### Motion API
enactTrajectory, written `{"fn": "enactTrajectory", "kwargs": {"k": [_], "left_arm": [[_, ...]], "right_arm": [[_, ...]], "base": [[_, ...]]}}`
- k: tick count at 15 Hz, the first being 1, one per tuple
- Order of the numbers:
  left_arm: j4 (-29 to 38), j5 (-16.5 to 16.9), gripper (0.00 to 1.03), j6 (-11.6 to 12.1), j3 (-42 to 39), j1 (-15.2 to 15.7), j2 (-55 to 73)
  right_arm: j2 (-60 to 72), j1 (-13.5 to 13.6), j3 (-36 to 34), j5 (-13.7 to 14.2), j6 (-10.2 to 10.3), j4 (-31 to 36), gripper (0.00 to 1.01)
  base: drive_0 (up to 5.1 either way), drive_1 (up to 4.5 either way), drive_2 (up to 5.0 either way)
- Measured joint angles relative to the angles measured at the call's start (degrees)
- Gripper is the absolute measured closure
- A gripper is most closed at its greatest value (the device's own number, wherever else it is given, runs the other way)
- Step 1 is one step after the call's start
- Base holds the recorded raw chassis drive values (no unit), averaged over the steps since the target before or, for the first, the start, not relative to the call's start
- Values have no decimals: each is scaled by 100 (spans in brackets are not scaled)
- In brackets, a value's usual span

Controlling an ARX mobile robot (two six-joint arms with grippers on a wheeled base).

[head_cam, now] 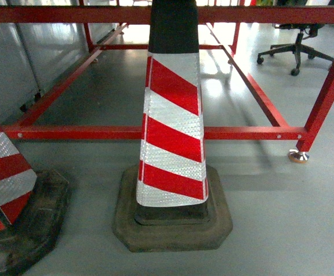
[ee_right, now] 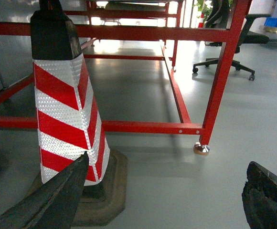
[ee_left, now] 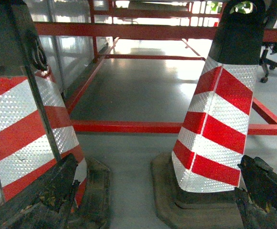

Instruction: Sort blue parts and orange caps into right shelf containers

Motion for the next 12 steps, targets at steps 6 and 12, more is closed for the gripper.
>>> {"fn": "enactTrajectory", "kwargs": {"k": [6, 12], "left_arm": [[0, 0, 5, 0, 0, 0, 0], [-2, 0, 5, 0, 0, 0, 0]], "right_arm": [[0, 0, 0, 0, 0, 0, 3], [0, 0, 0, 0, 0, 0, 3]], "base": [[0, 0, 0], [0, 0, 0]]}}
